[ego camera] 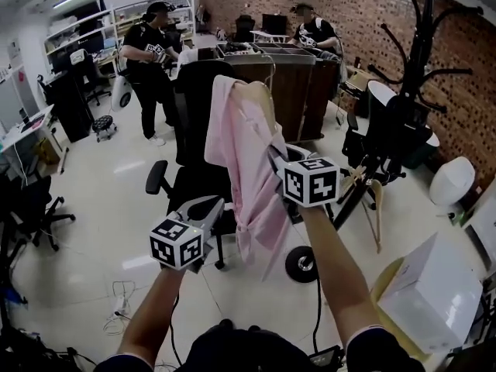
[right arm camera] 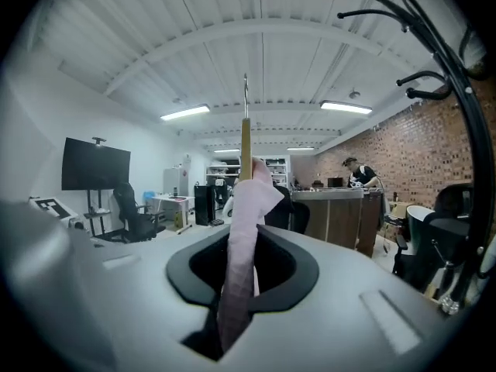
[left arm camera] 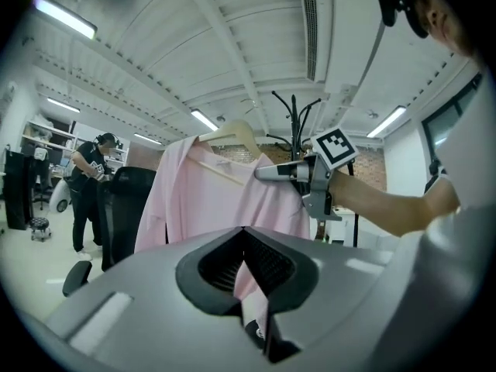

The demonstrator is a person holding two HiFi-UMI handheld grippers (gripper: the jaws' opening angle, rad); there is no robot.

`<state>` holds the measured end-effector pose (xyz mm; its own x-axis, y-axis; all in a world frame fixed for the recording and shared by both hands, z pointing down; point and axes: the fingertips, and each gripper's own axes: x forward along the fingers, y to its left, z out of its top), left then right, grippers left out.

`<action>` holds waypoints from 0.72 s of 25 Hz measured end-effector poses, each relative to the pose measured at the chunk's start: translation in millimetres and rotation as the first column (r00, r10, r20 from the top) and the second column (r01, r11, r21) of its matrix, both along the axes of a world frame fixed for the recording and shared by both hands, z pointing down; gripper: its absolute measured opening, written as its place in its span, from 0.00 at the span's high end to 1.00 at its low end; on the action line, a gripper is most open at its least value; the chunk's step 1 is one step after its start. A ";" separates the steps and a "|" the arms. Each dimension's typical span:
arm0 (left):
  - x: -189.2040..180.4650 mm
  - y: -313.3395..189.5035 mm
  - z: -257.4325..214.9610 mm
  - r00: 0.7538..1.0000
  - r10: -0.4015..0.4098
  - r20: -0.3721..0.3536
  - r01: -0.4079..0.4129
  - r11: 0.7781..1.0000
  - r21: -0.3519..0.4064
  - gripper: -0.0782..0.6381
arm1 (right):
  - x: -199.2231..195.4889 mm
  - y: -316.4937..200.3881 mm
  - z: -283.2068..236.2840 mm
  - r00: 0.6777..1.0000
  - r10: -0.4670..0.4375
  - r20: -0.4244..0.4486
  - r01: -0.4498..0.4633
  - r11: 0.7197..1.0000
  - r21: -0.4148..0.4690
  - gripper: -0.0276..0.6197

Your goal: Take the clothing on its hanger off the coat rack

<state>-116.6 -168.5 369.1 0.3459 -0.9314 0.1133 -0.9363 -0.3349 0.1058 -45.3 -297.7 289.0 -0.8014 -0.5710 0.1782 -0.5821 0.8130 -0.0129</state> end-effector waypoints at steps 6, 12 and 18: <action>-19.6 0.7 -1.2 0.997 -0.080 -0.002 0.080 0.997 0.001 0.87 | -42.4 -19.7 -13.1 0.998 -0.069 0.012 0.069 0.998 0.010 0.88; -57.4 -16.0 4.6 0.992 -0.125 -0.004 0.125 0.992 0.003 0.87 | -85.6 -48.6 -16.9 0.995 -0.094 0.031 0.094 0.996 0.009 0.88; -121.6 -60.6 13.1 0.991 -0.131 -0.022 0.131 0.991 0.017 0.87 | -150.1 -89.2 -8.1 0.995 -0.101 0.013 0.100 0.995 0.018 0.88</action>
